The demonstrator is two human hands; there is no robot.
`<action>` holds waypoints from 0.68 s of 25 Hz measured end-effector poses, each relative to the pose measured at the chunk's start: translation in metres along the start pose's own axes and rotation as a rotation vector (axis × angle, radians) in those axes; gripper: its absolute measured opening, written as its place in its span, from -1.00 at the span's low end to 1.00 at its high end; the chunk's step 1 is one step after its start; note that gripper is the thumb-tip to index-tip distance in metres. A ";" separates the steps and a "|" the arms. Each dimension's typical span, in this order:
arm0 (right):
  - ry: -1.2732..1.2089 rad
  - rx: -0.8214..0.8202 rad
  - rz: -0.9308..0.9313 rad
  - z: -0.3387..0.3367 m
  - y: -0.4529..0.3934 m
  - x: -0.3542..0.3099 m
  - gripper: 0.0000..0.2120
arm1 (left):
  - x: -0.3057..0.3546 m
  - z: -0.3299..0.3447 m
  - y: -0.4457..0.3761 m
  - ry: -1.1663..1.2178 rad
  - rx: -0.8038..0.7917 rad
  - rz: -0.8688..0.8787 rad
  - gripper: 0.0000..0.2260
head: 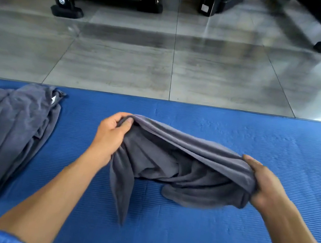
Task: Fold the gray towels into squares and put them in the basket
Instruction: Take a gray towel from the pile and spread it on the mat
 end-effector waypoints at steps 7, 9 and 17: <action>1.072 -0.299 -0.555 0.055 0.032 0.041 -0.47 | -0.030 0.032 0.026 -0.316 -0.388 -0.100 -0.78; 1.506 -0.428 -0.499 0.052 0.024 0.090 -0.25 | -0.030 0.038 0.035 -0.262 -0.492 -0.135 -0.84; 1.212 -0.090 -0.336 -0.022 -0.007 0.072 -0.75 | 0.047 0.030 0.000 -0.716 -0.438 0.132 -0.78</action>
Point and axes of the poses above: each hand's wrist, its own y-axis away from the middle knuckle, its own z-axis out of the palm, x = y × z, the point moved 8 cm from there along -y, towards the middle knuckle, and after that the axes turned 9 degrees about -z, right-handed, at the moved point
